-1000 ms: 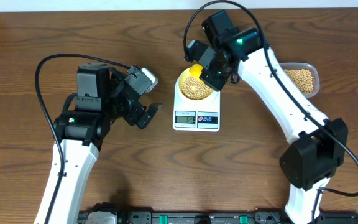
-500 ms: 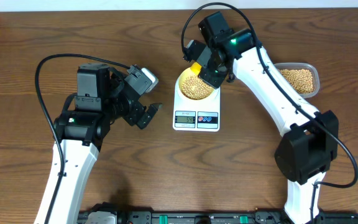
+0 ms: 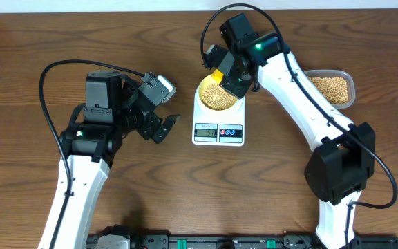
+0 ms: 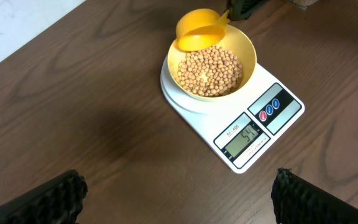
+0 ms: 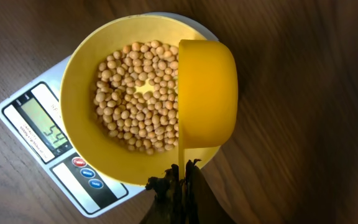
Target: Scoop item into bowl and weigh 50g on scale
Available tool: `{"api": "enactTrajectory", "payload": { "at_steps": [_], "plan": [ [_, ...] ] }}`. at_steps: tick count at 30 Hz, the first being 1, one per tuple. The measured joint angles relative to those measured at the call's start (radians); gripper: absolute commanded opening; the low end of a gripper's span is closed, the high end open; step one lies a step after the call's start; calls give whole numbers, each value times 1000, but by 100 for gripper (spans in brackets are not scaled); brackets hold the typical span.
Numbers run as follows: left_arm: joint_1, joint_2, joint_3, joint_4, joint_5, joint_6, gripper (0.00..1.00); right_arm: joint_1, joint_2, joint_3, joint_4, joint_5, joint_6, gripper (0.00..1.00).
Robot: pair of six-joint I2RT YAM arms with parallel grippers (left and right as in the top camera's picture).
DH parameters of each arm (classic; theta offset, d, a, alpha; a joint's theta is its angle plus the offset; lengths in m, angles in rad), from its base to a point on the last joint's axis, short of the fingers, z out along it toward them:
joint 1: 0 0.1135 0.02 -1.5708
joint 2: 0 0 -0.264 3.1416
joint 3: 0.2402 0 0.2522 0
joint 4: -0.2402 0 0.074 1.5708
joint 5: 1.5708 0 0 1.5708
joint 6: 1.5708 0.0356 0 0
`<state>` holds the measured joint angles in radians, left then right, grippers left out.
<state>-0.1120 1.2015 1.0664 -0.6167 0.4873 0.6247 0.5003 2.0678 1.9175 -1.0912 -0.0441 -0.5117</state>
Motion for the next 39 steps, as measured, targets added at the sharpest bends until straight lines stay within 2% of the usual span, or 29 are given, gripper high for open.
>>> {"api": "enactTrajectory", "payload": {
  "at_steps": [39],
  "plan": [
    [0,0,0,0,0,0,97,31,3,-36,-41,41,-19,1]
  ]
}}
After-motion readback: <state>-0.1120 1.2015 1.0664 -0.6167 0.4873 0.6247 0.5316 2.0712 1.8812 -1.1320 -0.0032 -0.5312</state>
